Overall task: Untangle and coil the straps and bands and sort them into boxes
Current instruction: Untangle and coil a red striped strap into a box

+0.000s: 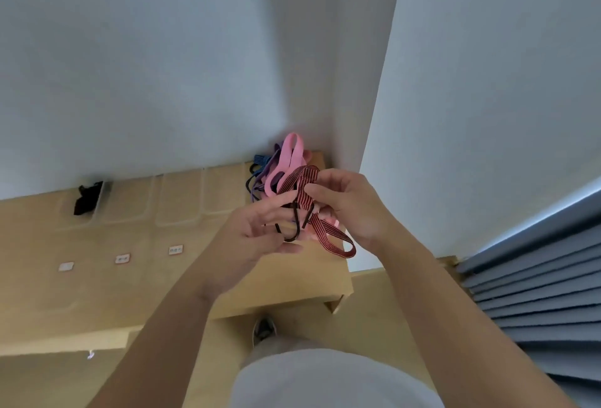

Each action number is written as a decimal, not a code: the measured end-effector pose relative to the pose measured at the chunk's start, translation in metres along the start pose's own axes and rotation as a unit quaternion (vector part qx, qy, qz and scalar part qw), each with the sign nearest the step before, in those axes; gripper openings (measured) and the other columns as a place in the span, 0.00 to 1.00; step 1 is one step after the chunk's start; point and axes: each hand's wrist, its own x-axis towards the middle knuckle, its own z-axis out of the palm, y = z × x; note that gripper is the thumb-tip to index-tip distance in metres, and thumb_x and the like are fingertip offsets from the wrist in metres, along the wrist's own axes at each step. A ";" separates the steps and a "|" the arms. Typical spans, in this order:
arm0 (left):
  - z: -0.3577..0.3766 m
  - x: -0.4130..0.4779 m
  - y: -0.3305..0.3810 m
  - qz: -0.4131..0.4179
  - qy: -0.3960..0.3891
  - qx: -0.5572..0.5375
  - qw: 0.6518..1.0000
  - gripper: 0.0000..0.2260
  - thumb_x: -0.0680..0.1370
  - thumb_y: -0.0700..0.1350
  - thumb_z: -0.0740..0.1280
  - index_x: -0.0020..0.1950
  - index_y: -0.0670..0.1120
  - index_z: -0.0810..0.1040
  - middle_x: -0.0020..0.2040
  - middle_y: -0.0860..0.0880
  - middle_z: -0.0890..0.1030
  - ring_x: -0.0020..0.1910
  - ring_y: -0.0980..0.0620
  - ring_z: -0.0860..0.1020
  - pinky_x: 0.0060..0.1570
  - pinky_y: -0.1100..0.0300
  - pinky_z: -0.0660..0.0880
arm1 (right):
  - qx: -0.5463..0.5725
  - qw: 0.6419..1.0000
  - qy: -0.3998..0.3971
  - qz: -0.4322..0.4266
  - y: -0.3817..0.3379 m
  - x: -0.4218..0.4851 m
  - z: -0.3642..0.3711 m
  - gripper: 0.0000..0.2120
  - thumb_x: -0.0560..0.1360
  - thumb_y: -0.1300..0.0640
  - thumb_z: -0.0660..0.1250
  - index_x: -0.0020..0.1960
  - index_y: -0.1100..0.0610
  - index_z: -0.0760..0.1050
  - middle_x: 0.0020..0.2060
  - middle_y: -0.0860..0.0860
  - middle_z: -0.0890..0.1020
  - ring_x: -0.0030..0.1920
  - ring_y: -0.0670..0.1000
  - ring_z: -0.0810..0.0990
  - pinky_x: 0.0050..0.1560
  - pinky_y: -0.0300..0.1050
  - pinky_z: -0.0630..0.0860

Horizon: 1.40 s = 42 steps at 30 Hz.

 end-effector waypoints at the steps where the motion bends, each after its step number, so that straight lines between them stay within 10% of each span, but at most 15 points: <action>1: 0.005 -0.003 0.002 0.004 0.007 0.011 1.000 0.29 0.79 0.24 0.61 0.73 0.50 0.73 0.63 0.43 0.83 0.58 0.38 0.83 0.56 0.49 0.81 | -0.005 1.000 -0.004 -0.006 -0.002 -0.002 -0.002 0.05 0.79 0.64 0.68 0.45 0.59 0.81 0.35 0.58 0.80 0.31 0.49 0.75 0.34 0.42 0.73; 6: 0.022 -0.021 0.013 0.015 0.066 0.025 0.997 0.28 0.76 0.21 0.63 0.71 0.43 0.74 0.58 0.48 0.85 0.59 0.42 0.83 0.56 0.54 0.81 | -0.029 0.998 -0.049 -0.018 -0.013 -0.009 -0.004 0.07 0.79 0.63 0.69 0.43 0.57 0.82 0.36 0.61 0.83 0.34 0.56 0.80 0.35 0.44 0.76; 14: 0.014 -0.013 0.047 0.132 0.233 0.131 0.954 0.17 0.70 0.32 0.78 0.40 0.56 0.86 0.42 0.55 0.84 0.42 0.56 0.82 0.42 0.65 0.78 | -0.027 0.996 -0.073 -0.042 -0.046 -0.012 0.027 0.07 0.79 0.66 0.68 0.52 0.70 0.81 0.31 0.56 0.81 0.29 0.49 0.78 0.32 0.40 0.77; 20: -0.024 -0.009 0.081 0.124 0.252 0.044 0.959 0.11 0.71 0.39 0.77 0.48 0.37 0.80 0.43 0.39 0.84 0.37 0.47 0.84 0.39 0.53 0.83 | -0.058 0.991 -0.093 -0.069 -0.074 -0.011 0.059 0.09 0.80 0.64 0.65 0.45 0.64 0.82 0.35 0.56 0.82 0.34 0.51 0.80 0.37 0.39 0.77; 28: -0.076 -0.005 0.105 0.052 0.189 -0.058 0.979 0.14 0.65 0.42 0.81 0.44 0.43 0.79 0.36 0.45 0.81 0.33 0.48 0.79 0.31 0.61 0.75 | -0.103 0.987 0.018 -0.125 -0.075 0.000 0.114 0.08 0.71 0.65 0.72 0.44 0.59 0.73 0.32 0.58 0.76 0.34 0.55 0.73 0.33 0.44 0.72; 33: -0.106 -0.006 0.116 0.005 0.162 -0.069 0.984 0.06 0.74 0.35 0.74 0.41 0.42 0.79 0.36 0.43 0.80 0.30 0.51 0.76 0.25 0.63 0.71 | -0.294 0.891 0.156 -0.309 -0.064 0.011 0.143 0.12 0.72 0.50 0.71 0.55 0.47 0.79 0.47 0.48 0.76 0.38 0.45 0.76 0.38 0.34 0.73; 37: -0.123 -0.007 0.126 0.001 0.118 -0.074 0.990 0.06 0.79 0.40 0.71 0.43 0.39 0.80 0.33 0.44 0.80 0.27 0.52 0.77 0.26 0.64 0.73 | -0.334 0.845 0.203 -0.366 -0.056 0.019 0.162 0.07 0.76 0.57 0.71 0.53 0.54 0.83 0.51 0.45 0.79 0.50 0.44 0.79 0.47 0.36 0.75; 42: -0.137 -0.010 0.126 0.089 0.069 0.047 0.993 0.07 0.79 0.49 0.71 0.49 0.46 0.85 0.43 0.51 0.84 0.39 0.54 0.80 0.41 0.58 0.78 | -0.176 0.932 0.197 -0.247 -0.064 0.010 0.177 0.06 0.80 0.59 0.69 0.51 0.49 0.82 0.43 0.47 0.86 0.43 0.51 0.85 0.38 0.44 0.82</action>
